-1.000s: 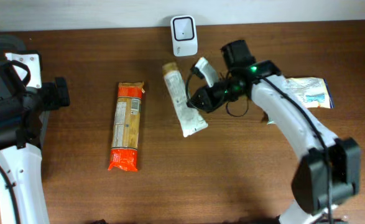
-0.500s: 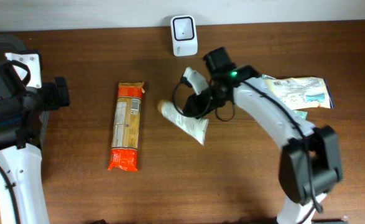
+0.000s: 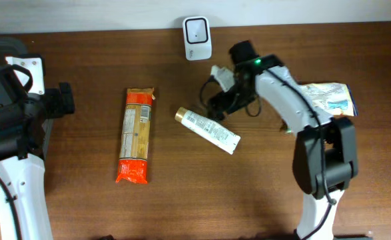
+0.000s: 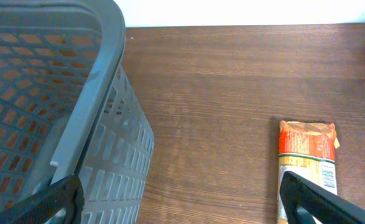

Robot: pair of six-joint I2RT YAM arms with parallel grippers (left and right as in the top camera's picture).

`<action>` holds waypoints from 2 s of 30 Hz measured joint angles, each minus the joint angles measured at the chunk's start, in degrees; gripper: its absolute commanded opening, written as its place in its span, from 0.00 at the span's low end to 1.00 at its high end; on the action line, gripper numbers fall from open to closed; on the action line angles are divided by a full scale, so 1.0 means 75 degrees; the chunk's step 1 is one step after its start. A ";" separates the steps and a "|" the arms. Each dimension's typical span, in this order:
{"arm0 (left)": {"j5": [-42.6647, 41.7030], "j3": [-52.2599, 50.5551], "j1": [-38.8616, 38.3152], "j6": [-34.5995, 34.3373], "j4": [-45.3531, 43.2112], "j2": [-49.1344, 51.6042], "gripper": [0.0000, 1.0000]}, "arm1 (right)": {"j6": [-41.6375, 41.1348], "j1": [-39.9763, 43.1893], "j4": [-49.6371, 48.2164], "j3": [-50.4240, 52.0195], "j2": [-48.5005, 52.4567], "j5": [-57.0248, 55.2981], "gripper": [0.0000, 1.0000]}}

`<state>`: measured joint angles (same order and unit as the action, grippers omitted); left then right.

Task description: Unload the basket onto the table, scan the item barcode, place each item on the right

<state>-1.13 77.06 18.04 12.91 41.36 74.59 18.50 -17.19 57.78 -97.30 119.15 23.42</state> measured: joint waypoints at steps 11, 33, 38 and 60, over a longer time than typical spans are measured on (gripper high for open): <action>0.0000 0.0000 0.0000 0.0000 0.0169 0.0000 0.99 | 0.2235 -0.0152 0.0216 -0.0044 0.1434 0.1667 0.82; 0.0000 0.0000 0.0000 0.0000 0.0178 0.0000 0.99 | -0.0108 -0.0146 0.0358 -0.0154 0.1644 0.1661 0.62; 0.0000 0.0000 0.0000 0.0000 0.0175 0.0000 0.99 | 0.0195 0.0044 0.0764 -0.0035 0.1647 0.1827 0.60; 0.0000 0.0000 0.0000 0.0000 0.0181 0.0000 0.99 | -0.0402 0.0023 0.0979 -0.0181 0.0347 0.2331 0.04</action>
<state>-1.13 77.06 18.04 12.91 42.72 74.59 15.49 -17.02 65.12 -98.65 121.75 40.91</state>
